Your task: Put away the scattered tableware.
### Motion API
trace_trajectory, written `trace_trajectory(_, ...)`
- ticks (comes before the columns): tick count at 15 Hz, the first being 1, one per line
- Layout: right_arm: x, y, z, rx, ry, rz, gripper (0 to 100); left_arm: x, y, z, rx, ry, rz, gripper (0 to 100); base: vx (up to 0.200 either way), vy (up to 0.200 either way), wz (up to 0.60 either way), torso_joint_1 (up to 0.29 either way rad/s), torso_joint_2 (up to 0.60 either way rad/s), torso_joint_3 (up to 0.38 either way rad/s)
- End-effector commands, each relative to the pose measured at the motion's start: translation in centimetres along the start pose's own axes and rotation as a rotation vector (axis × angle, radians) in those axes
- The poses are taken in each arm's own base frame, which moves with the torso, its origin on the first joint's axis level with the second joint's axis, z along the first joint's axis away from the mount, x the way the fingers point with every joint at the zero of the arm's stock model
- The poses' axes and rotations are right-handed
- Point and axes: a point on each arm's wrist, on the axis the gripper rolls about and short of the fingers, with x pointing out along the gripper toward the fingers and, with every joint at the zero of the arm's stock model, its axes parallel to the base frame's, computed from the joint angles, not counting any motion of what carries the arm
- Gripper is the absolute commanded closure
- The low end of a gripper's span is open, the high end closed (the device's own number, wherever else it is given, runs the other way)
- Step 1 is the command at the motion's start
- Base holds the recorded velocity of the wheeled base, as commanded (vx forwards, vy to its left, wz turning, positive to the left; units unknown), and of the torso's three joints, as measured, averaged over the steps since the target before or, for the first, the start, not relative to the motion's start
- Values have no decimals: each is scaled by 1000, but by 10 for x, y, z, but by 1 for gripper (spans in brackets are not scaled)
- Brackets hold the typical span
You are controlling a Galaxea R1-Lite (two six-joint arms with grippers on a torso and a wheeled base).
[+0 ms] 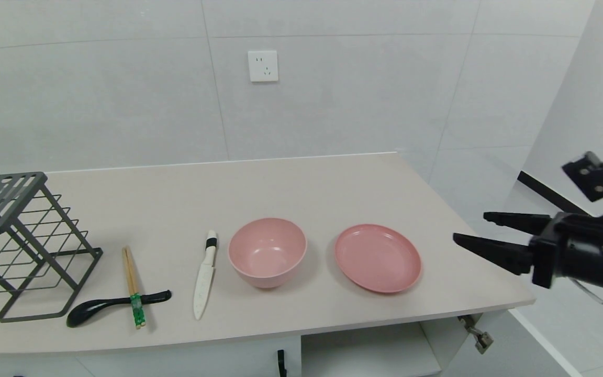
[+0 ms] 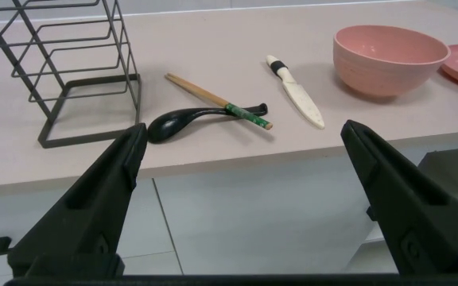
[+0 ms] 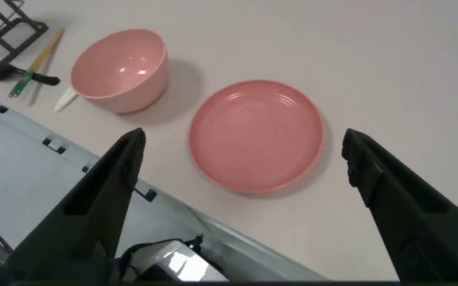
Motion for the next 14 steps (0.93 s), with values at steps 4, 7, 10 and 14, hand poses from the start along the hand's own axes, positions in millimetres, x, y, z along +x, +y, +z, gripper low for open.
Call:
trace_trajectory(4, 96, -32, -19, 112, 176, -141, 0, 0, 0, 0, 3, 1, 2, 0, 0, 0, 0, 0, 0, 0)
trace_trajectory(7, 119, -55, -39, 43, 163, -200, 0, 0, 0, 0, 3, 1, 2, 0, 0, 0, 0, 0, 0, 0)
trace_trajectory(10, 129, -58, -52, 30, 201, -197, 0, 0, 0, 0, 3, 1, 2, 0, 0, 0, 0, 0, 0, 0)
trace_trajectory(14, 142, -64, -64, 27, 191, -193, 0, 0, 0, 0, 3, 1, 2, 0, 0, 0, 0, 0, 0, 0)
